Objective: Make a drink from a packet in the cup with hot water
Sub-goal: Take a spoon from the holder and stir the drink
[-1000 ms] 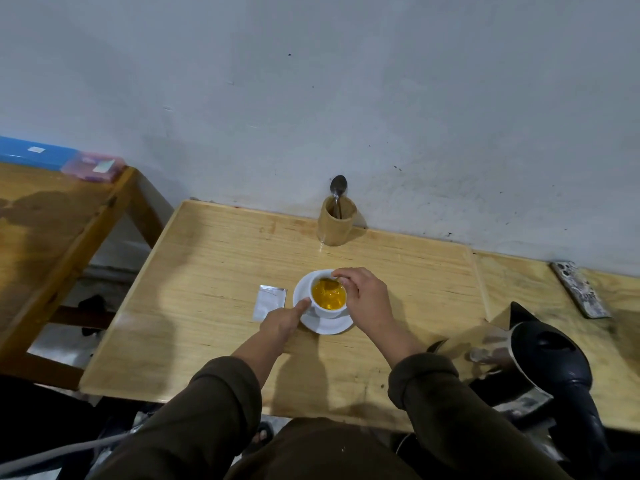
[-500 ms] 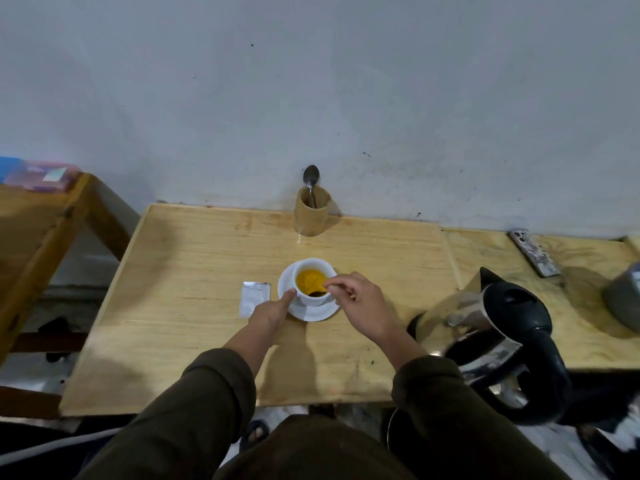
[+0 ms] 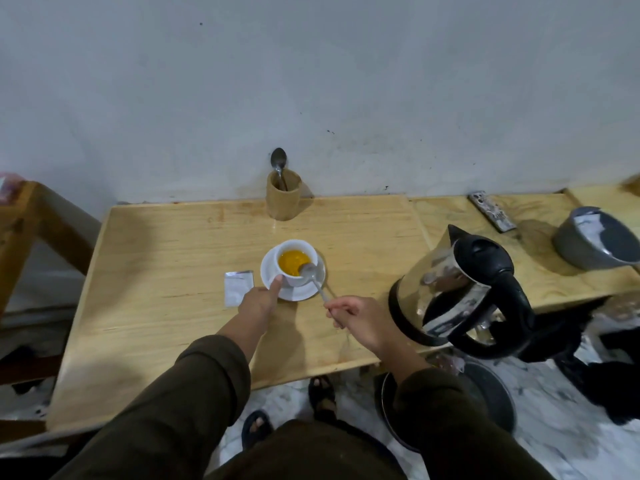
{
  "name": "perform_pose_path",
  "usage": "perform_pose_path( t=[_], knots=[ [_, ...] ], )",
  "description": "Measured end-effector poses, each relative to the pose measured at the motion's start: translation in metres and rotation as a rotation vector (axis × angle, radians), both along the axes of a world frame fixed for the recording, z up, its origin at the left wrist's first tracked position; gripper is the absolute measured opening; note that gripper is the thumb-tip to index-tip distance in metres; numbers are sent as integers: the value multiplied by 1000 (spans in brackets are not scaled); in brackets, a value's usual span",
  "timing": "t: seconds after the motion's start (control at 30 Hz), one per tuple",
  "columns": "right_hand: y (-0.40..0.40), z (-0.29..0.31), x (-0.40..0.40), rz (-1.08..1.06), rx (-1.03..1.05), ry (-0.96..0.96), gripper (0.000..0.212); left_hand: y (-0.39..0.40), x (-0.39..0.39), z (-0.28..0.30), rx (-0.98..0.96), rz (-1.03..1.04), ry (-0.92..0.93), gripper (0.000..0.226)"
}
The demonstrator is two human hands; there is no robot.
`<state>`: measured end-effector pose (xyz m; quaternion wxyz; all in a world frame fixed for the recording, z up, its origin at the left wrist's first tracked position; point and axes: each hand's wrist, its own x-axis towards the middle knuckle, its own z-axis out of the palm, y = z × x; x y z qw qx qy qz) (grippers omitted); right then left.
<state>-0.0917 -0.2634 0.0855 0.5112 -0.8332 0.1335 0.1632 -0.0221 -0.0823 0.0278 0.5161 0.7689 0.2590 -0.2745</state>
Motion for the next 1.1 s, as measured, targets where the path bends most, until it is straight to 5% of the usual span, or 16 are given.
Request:
perform_pose_path(
  t=[0.2,0.5,0.7,0.93,1.1],
  knots=[
    [2,-20,-8,-223,68,136,18,-7,-11,4,103,-40,-99,48],
    [-23,-36,12,-470,234,251,22,-24,-20,7,274,-36,-171,41],
    [-38,-54,37,-478,95,328,8,-32,-21,2,319,15,-151,50],
    [-46,-66,59,-525,-19,317,24,-39,-21,-6,345,104,-131,53],
    [-50,-68,64,-393,-171,279,3,-42,-21,-13,330,193,-141,51]
  ],
)
